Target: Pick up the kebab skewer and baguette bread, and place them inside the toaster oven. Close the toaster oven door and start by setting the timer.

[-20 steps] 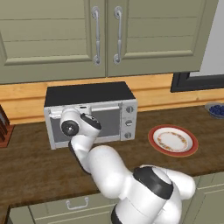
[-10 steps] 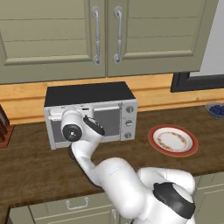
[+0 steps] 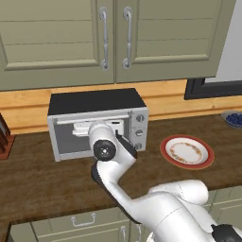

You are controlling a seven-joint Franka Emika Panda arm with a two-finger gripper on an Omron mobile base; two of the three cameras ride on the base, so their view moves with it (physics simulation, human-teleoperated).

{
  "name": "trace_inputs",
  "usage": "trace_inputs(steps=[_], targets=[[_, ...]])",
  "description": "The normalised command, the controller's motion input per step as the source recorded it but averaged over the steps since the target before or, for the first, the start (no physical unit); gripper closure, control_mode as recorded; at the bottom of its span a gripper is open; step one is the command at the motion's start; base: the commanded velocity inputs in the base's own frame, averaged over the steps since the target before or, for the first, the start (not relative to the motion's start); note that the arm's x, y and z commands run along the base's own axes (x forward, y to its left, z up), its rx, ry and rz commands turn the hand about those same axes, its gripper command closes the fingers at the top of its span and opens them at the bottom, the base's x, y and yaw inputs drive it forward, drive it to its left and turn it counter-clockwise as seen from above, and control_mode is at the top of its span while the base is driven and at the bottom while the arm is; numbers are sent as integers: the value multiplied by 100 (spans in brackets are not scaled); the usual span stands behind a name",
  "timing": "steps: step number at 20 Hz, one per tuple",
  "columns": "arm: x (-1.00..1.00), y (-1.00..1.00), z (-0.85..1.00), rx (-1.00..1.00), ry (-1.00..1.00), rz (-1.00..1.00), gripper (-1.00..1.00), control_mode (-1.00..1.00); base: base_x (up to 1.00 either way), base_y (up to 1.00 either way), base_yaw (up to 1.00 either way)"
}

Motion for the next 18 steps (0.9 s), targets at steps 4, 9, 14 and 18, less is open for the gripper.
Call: trace_inputs(steps=[4, 9, 14, 18], targets=[[-37, -68, 0, 0, 2, 0, -100, -100, 0, 0, 0], [-5, -26, 0, 0, 4, 0, -100, -100, 0, 0, 0], [0, -15, 0, 0, 6, 0, -100, -100, 0, 0, 0], [0, -10, 0, 0, 6, 0, -100, -100, 0, 0, 0]])
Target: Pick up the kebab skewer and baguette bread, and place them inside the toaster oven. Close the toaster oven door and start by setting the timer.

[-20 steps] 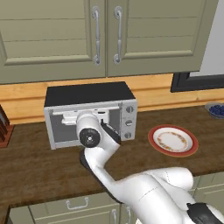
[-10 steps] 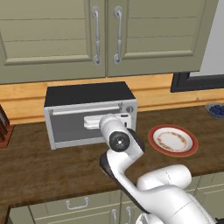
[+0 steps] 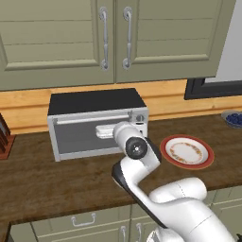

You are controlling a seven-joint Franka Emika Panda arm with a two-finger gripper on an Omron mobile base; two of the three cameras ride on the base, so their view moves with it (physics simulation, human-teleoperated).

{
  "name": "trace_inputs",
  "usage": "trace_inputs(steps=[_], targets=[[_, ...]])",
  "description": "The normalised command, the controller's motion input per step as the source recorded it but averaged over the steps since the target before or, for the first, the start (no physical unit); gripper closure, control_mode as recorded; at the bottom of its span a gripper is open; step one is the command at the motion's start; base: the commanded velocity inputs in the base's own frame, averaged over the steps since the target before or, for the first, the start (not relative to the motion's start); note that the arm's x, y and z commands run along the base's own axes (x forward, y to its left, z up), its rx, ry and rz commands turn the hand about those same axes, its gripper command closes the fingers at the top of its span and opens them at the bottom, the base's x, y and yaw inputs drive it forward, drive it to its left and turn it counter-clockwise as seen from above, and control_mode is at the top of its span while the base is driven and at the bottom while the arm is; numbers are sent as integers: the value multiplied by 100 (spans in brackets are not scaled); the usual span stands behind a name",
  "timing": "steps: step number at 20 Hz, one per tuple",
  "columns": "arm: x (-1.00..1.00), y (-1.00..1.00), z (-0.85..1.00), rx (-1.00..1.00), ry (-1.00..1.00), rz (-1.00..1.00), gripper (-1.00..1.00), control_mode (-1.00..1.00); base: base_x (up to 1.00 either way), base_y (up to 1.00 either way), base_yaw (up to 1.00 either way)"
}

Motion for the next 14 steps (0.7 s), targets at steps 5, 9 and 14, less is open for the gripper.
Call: trace_inputs(steps=[5, 9, 14], targets=[[0, -18, -2, 0, 4, 0, -100, -100, 0, 0, 0], [4, -32, -2, 0, 0, 0, -100, -100, 0, 0, 0], [18, -36, -9, 0, 0, 0, -100, -100, 0, 0, 0]])
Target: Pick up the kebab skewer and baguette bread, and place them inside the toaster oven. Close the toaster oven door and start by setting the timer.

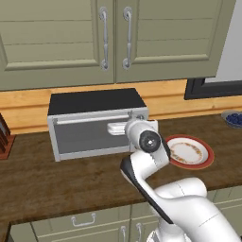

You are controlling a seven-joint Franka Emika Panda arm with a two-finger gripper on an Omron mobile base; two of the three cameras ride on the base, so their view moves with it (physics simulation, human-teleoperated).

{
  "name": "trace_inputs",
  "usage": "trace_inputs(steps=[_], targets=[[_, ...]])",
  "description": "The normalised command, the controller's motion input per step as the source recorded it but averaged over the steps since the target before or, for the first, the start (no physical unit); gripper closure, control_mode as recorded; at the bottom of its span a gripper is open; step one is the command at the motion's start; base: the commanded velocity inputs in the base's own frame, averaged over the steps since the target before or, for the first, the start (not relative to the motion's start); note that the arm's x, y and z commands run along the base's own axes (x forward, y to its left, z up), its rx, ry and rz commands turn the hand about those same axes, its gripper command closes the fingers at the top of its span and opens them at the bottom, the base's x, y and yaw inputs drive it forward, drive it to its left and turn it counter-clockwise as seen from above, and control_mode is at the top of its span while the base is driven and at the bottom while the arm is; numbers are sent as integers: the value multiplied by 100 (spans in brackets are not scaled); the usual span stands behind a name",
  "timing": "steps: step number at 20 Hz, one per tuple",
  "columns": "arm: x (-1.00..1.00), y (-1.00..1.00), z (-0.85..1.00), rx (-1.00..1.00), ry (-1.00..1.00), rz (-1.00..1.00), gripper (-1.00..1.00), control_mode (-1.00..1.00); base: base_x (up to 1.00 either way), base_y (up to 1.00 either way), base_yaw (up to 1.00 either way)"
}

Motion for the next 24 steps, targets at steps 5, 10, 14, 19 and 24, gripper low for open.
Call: trace_inputs(steps=[5, 10, 14, 19, 24], targets=[[20, -25, -22, 0, 0, 0, -100, -100, 0, 0, 0], [14, -18, -7, 0, 0, 0, -100, -100, 0, 0, 0], [14, -24, -3, 0, 0, 0, -100, -100, 0, 0, 0], [12, -28, -6, 0, 0, 0, -100, -100, 0, 0, 0], [5, -15, -5, 0, 0, 0, -100, -100, 0, 0, 0]])
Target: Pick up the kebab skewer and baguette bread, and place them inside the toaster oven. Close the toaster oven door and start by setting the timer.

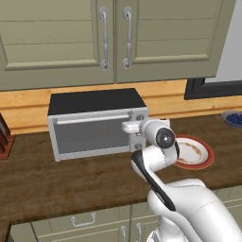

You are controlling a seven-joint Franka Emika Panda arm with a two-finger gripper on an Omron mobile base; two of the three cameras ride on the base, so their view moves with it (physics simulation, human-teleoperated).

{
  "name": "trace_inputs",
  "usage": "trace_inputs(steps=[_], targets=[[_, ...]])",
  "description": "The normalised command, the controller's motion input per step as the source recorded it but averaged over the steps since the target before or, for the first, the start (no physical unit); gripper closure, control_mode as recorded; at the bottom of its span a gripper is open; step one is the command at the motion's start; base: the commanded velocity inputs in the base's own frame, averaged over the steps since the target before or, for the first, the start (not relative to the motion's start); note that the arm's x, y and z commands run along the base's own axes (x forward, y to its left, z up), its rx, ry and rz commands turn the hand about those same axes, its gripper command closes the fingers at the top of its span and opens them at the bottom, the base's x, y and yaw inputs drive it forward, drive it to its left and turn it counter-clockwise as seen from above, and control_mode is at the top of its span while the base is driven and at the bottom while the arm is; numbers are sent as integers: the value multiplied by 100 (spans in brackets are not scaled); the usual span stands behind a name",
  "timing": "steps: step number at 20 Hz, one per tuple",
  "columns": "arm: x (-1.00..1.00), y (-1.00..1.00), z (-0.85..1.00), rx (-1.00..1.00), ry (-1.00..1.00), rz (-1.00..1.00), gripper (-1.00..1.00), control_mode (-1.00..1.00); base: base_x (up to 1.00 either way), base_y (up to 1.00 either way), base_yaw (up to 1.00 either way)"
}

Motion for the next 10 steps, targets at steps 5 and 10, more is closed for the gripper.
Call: trace_inputs(steps=[5, 10], targets=[[0, -4, -1, 0, 0, 0, -100, -100, 0, 0, 0], [0, 0, -12, 0, 0, 0, -100, -100, 0, 0, 0]])
